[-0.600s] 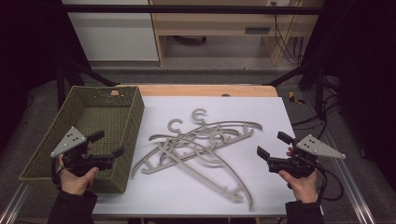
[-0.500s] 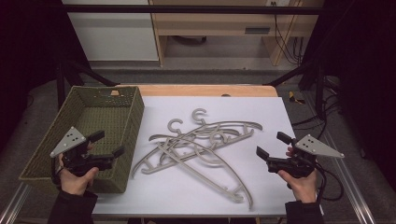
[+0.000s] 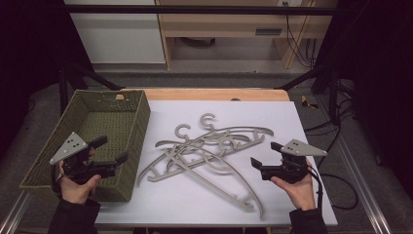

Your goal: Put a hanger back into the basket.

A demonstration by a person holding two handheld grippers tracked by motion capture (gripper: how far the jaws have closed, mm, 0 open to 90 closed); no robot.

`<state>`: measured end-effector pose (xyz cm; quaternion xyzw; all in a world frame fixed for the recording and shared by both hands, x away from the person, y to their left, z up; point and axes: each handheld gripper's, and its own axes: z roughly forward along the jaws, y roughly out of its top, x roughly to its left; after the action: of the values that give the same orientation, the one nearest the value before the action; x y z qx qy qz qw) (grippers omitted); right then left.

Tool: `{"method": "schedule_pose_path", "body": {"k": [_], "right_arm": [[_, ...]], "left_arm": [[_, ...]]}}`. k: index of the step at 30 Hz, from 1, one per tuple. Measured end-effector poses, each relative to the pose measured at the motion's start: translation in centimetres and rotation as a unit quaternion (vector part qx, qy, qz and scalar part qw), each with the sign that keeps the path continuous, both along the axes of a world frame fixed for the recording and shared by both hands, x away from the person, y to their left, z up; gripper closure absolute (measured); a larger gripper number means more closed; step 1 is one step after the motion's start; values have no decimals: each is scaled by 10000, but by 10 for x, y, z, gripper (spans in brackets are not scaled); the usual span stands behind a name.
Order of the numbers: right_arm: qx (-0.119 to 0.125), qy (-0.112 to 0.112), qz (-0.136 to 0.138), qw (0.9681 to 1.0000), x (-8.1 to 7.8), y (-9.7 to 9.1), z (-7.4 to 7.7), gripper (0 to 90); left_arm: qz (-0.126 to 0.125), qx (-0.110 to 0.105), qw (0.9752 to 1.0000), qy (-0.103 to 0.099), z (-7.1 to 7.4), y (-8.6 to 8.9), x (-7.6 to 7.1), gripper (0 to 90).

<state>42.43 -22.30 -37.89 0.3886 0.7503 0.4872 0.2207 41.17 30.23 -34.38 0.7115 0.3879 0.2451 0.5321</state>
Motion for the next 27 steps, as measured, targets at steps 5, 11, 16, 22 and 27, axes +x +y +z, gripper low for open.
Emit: {"method": "schedule_pose_path", "body": {"k": [5, 11, 16, 22, 27], "right_arm": [[-340, 333, 228, 9986, 9, 20, -12, 140], [-735, 635, 333, 9947, 18, 36, -27, 165], [-1043, 1015, 453, 9883, 25, 46, -45, 206], [-1124, 1221, 478, 9850, 28, 51, -56, 261], [-1306, 1477, 541, 9789, 32, 57, -68, 354]], "left_arm": [[-24, 24, 10000, -3, 0, 0, 0, 57], [-36, 54, 10000, 22, 0, 0, 0, 57], [-45, 62, 10000, 5, 0, -1, 0, 57], [-42, 82, 10000, 6, 0, -1, 0, 58], [-33, 69, 10000, -10, 1, 0, 0, 58]]}}
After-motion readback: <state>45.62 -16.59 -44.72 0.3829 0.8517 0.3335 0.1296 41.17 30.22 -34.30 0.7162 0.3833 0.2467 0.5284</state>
